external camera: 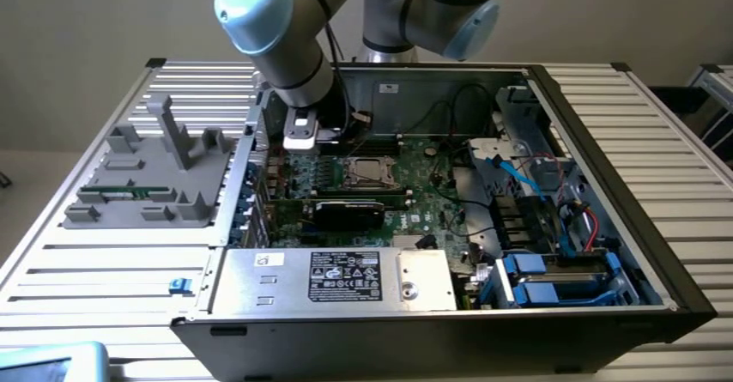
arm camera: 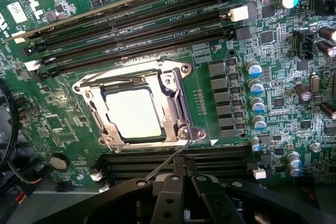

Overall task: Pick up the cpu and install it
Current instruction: 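Install the first cpu locking lever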

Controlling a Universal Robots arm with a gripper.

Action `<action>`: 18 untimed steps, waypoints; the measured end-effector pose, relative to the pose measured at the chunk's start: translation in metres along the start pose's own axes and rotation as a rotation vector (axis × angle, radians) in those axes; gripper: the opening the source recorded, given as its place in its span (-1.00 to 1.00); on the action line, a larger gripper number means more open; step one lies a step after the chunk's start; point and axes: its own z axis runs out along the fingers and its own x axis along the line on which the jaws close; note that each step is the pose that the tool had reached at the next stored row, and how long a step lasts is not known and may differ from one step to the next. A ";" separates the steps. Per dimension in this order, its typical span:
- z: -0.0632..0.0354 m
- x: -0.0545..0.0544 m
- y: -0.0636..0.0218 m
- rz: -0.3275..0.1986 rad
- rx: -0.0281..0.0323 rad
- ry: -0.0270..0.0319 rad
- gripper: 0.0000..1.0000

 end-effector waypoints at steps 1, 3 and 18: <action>0.0004 0.000 0.0002 0.002 0.0012 0.0010 -0.77; 0.0011 0.000 0.0005 0.007 0.0023 0.0029 -0.77; 0.0053 0.002 0.0011 0.036 -0.0024 0.0197 -0.77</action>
